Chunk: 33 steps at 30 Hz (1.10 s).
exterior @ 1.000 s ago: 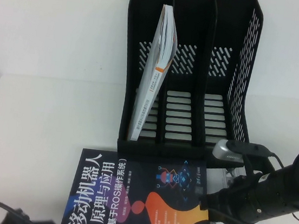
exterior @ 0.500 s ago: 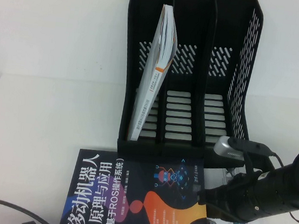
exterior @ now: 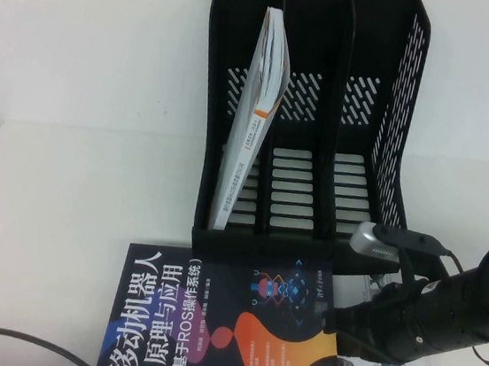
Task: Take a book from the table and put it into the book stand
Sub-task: Push book with right arm
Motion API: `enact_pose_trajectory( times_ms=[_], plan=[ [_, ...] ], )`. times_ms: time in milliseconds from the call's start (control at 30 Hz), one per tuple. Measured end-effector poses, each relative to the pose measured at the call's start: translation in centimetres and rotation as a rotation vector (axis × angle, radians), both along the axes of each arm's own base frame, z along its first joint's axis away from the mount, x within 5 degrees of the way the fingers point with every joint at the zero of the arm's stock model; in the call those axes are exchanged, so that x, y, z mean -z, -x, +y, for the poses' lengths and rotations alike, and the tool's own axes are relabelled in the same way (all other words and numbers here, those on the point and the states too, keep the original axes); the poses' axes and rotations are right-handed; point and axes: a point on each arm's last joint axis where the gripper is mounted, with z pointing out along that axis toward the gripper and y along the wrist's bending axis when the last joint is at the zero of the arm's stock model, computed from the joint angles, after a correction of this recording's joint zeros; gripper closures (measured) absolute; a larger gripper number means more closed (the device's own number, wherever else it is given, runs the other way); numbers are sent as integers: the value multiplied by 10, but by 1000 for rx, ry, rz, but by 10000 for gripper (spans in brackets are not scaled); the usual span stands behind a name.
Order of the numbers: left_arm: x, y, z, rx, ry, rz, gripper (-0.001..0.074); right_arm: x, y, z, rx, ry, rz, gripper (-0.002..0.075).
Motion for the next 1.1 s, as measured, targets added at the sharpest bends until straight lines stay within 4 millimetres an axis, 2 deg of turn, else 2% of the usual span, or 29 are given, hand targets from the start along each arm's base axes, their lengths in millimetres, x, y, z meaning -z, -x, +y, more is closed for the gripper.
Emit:
enact_pose_trajectory(
  times_ms=[200, 467, 800, 967, 1100],
  plan=[
    [6, -8, -10, 80, -8, 66, 412, 0, 0, 0, 4, -3, 0, 724],
    [-11, -31, -24, 181, -25, -37, 410, 0, 0, 0, -9, 0, -9, 724],
    [-12, -35, -22, 174, -53, -56, 415, 0, -1, 0, -12, 1, -13, 724],
    [-14, -33, -25, 219, -33, -65, 485, -1, -2, 0, -5, 1, -26, 724],
    [-14, -32, -26, 228, -28, -66, 601, -1, -2, 0, -1, 1, -31, 724]
  ],
)
